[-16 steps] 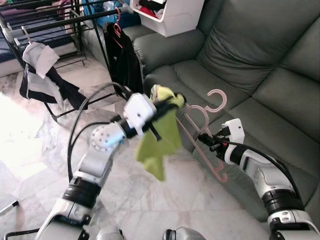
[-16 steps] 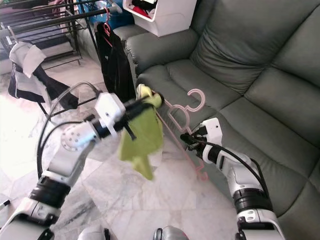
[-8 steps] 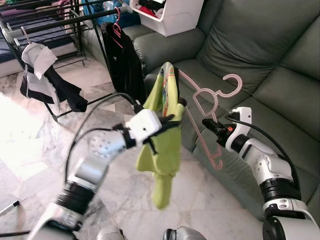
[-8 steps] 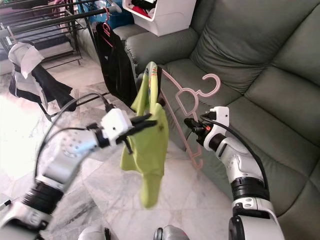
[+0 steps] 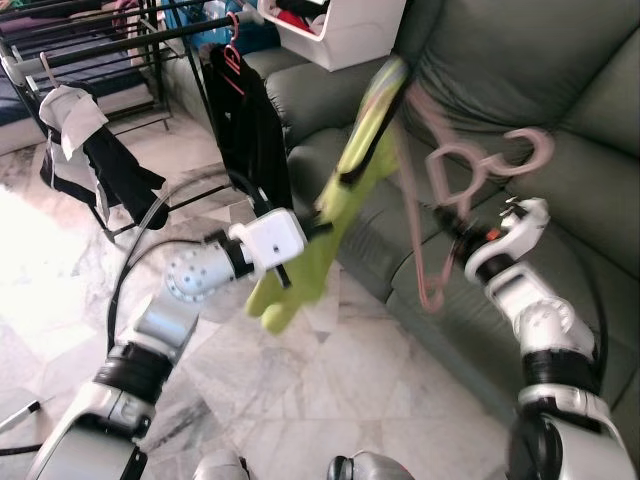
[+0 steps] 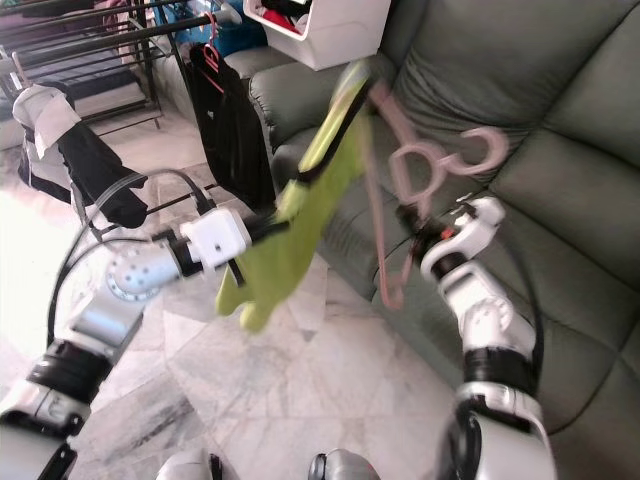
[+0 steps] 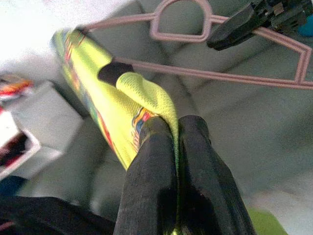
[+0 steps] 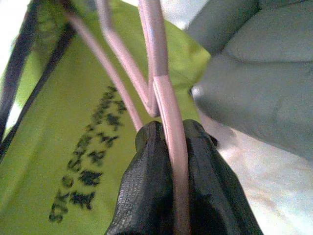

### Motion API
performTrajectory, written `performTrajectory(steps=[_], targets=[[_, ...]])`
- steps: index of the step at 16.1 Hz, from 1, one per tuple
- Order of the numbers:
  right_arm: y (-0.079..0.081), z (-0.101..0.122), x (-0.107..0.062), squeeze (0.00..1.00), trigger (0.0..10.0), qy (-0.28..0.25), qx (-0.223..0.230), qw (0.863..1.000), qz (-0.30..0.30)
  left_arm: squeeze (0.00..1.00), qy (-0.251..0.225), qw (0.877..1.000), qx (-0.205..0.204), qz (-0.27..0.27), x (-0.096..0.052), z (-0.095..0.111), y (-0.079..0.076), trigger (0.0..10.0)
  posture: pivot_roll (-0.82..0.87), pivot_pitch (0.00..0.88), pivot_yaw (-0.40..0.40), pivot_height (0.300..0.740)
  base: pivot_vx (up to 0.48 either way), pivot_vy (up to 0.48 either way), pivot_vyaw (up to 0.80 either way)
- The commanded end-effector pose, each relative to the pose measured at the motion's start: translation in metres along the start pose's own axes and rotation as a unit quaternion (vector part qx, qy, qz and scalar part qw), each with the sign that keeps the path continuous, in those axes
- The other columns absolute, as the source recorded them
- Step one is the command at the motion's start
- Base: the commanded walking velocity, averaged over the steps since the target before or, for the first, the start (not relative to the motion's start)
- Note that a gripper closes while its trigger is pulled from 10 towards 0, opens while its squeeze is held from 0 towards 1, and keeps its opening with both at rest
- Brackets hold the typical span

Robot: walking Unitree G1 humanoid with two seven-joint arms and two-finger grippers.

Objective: Hang hanger

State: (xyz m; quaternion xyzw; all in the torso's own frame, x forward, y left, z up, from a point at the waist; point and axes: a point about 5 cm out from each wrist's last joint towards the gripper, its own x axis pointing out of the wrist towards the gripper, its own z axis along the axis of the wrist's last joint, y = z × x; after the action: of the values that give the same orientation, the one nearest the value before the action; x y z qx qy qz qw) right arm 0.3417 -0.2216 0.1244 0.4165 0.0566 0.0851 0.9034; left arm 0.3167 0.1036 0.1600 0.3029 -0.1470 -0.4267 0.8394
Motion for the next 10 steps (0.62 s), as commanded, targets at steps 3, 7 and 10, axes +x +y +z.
performTrajectory(steps=[3, 7, 10], targets=[[0.056, 0.025, 0.005, 0.00, 10.0, -0.044, 0.050, 0.989, 0.133, 0.00, 0.031, 0.999, 0.028, 0.023, -0.002, -0.015, -0.005, 10.0, -0.09, 0.043, -0.067, 0.740, 0.000, 0.000, 0.00], [0.111, 0.007, -0.002, 0.00, 10.0, -0.005, 0.112, 0.963, 0.247, 0.00, 0.061, 0.994, 0.063, 0.062, -0.003, -0.025, 0.003, 10.0, -0.09, 0.044, -0.071, 0.740, 0.000, 0.000, 0.00], [0.139, -0.014, -0.006, 0.00, 10.0, 0.028, 0.114, 0.956, 0.268, 0.00, 0.056, 0.993, 0.065, 0.082, 0.004, -0.027, 0.003, 10.0, -0.10, 0.044, -0.068, 0.740, 0.000, 0.000, 0.00]])
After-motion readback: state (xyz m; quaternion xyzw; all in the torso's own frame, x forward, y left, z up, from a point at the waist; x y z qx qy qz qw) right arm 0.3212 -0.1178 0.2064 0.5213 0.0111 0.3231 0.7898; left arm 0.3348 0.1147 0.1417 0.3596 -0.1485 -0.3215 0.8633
